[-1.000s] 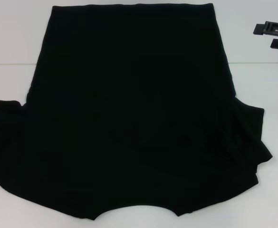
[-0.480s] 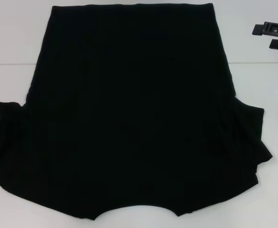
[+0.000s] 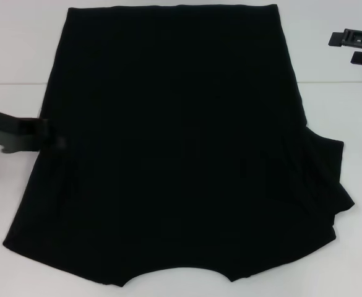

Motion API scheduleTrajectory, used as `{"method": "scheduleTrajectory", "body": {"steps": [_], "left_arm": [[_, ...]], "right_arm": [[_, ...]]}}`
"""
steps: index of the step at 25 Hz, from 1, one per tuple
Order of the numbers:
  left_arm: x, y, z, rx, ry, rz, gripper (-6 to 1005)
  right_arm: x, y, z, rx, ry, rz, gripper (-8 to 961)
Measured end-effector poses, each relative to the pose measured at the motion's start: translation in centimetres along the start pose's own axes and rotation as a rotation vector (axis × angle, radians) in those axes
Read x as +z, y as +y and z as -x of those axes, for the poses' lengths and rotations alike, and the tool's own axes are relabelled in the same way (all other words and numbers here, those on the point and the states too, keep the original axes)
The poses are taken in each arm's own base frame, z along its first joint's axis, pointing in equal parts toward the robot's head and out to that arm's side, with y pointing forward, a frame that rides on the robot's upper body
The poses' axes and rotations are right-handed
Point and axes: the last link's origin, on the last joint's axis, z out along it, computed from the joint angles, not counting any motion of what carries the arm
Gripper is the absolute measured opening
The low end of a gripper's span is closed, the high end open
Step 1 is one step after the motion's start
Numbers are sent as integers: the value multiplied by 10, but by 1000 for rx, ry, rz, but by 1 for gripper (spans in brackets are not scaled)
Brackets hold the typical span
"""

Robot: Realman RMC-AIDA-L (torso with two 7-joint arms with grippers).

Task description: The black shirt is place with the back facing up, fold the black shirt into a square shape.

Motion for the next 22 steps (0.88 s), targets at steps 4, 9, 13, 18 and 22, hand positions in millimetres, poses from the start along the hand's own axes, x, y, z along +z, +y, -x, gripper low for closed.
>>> {"method": "scheduleTrajectory", "body": {"steps": [4, 9, 13, 18, 22], "left_arm": [[15, 19, 5, 56, -63, 16, 31], [12, 19, 13, 52, -113, 65, 33], [-4, 6, 19, 52, -108, 77, 34], [-32, -3, 31, 134, 23, 266, 207], [-37, -13, 41, 161, 68, 310, 358]], "right_arm": [[0, -1, 0, -1, -1, -4, 941], [-2, -3, -1, -2, -3, -14, 941], [-3, -5, -2, 1, -1, -17, 941], [-8, -5, -3, -6, 22, -5, 941], [-15, -7, -9, -39, 115, -6, 942]]}}
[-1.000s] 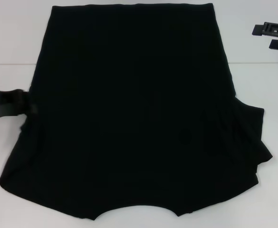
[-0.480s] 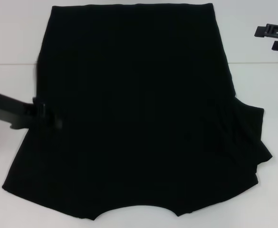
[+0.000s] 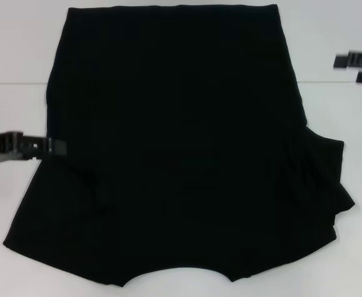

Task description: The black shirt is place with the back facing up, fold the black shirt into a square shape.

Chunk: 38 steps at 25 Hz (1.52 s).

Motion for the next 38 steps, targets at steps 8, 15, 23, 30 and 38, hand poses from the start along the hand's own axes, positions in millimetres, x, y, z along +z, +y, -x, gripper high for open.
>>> {"method": "scheduleTrajectory", "body": {"steps": [8, 15, 23, 30, 38], "left_arm": [[14, -6, 12, 16, -1, 9, 681], [23, 1, 3, 36, -1, 25, 691], [29, 3, 2, 30, -3, 40, 693], [31, 4, 4, 22, -1, 46, 693], [34, 4, 4, 22, 3, 45, 692]], "right_arm": [[-28, -10, -27, 63, 265, -36, 921], [-32, -20, -52, 124, 346, -77, 899], [-19, -22, -75, 115, 432, -118, 875], [-19, -25, -83, 127, 450, -133, 763], [-2, -26, -99, 120, 474, -153, 496]]}}
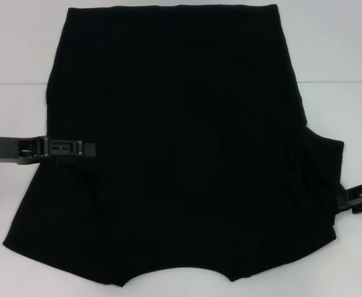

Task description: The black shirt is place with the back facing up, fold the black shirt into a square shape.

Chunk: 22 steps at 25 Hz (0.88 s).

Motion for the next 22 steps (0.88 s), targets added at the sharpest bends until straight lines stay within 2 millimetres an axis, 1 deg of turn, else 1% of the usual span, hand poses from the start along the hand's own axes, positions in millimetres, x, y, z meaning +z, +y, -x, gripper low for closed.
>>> {"method": "scheduleTrajectory", "body": {"steps": [3, 9, 14, 19, 22], "left_arm": [[0, 0, 0, -1, 0, 1, 692], [2, 1, 2, -5, 8, 12, 692], [2, 1, 2, -8, 17, 16, 691], [2, 1, 2, -9, 18, 16, 691], [1, 1, 2, -8, 20, 16, 691]], "right_arm": [[5, -1, -1, 3, 6, -9, 499], [9, -1, 3, 11, -24, -22, 503], [15, 2, 3, 9, -30, -25, 417], [16, 3, 3, 10, -28, -22, 331], [15, 2, 3, 14, -28, -23, 229]]}}
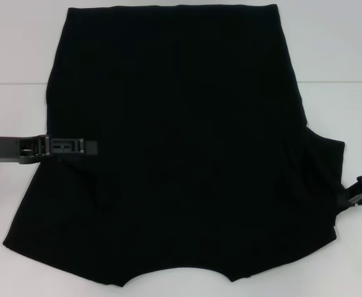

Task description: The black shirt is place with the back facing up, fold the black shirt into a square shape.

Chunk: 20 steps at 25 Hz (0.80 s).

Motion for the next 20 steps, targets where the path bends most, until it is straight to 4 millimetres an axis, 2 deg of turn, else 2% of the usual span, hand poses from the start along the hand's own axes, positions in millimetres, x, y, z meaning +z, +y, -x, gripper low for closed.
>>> {"method": "scheduleTrajectory", "body": {"steps": [4, 8, 13, 20], "left_arm": [[0, 0, -1, 1, 3, 1, 691], [-2, 1, -2, 2, 9, 11, 690], [-4, 2, -2, -3, 25, 21, 690], [-5, 3, -3, -7, 37, 31, 690]], "right_arm": [[-6, -4, 1, 9, -12, -4, 104], [-22, -17, 9, 44, -70, -24, 13], [-41, -23, 23, 58, -159, -30, 19], [-38, -11, 38, 16, -189, -40, 29]]}}
